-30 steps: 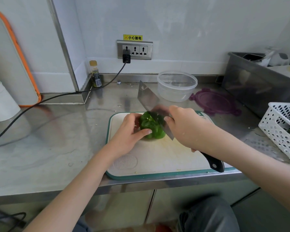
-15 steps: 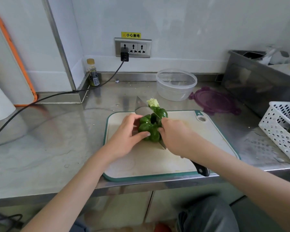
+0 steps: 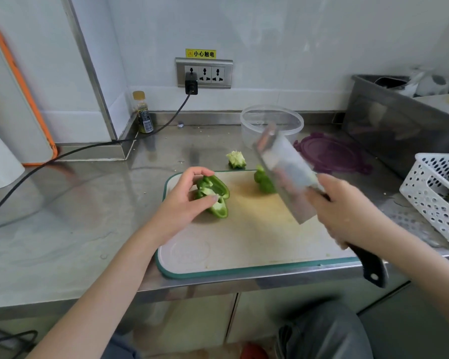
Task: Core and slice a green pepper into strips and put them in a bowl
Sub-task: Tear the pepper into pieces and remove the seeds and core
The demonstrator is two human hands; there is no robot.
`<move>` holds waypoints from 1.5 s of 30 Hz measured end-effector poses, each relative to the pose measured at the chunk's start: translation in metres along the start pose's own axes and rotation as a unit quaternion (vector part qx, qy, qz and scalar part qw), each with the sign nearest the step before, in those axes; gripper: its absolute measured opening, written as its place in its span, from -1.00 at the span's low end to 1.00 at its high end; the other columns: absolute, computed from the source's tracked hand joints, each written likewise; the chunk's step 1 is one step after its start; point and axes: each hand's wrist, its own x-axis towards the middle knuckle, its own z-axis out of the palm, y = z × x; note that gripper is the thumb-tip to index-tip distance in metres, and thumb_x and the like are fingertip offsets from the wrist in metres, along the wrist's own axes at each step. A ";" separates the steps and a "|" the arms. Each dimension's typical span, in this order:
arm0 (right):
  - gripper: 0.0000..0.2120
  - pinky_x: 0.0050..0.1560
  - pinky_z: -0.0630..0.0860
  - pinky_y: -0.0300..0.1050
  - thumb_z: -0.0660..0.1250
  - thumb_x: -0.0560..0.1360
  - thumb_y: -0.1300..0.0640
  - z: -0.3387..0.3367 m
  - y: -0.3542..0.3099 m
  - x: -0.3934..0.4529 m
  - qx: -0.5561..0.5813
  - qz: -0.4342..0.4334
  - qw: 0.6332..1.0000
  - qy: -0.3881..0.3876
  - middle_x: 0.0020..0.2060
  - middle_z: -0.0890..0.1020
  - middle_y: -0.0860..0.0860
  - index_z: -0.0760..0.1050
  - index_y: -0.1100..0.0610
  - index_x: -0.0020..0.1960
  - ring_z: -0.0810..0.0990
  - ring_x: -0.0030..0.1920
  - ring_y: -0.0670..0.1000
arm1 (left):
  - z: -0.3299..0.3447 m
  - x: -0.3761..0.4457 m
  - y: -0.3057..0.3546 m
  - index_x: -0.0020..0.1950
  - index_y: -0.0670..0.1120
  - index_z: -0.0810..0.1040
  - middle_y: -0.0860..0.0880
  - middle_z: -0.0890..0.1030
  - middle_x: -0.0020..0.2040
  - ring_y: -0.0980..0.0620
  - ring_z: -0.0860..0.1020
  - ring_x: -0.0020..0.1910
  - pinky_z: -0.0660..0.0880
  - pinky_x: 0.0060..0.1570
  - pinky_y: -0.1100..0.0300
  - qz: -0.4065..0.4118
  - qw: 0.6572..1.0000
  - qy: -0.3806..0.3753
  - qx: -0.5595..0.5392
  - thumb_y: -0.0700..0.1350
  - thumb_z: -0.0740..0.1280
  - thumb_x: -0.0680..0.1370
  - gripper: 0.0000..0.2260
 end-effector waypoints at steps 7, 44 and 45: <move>-0.76 -0.61 0.30 -0.21 0.17 0.61 0.07 -0.016 0.028 0.026 0.244 0.141 0.959 -0.016 -0.49 0.37 0.07 0.29 0.17 -0.17 0.32 -0.61 -0.02 | -0.001 -0.003 0.004 0.28 0.18 0.36 0.07 0.43 0.27 0.17 0.45 0.20 0.37 0.19 0.28 0.001 0.996 -0.064 0.055 -0.33 0.23 0.30 -0.37; -0.68 -0.15 0.37 -0.03 0.06 0.60 -0.05 0.021 0.078 0.039 -0.239 0.080 0.956 0.150 0.03 0.49 0.19 0.40 0.19 0.06 0.49 0.02 0.24 | 0.044 0.012 0.016 0.17 0.02 0.51 0.08 0.60 0.07 0.14 0.56 0.06 0.47 0.03 0.26 0.011 0.995 0.089 0.051 -0.07 0.35 0.53 -0.78; -0.71 -0.13 0.39 0.00 0.09 0.59 -0.04 0.023 0.079 0.040 -0.227 0.085 0.960 0.143 0.05 0.48 0.19 0.36 0.18 0.09 0.49 0.03 0.24 | 0.049 0.012 0.018 0.18 0.02 0.51 0.09 0.60 0.06 0.15 0.56 0.05 0.47 0.01 0.28 0.011 0.994 0.096 0.042 -0.07 0.33 0.54 -0.79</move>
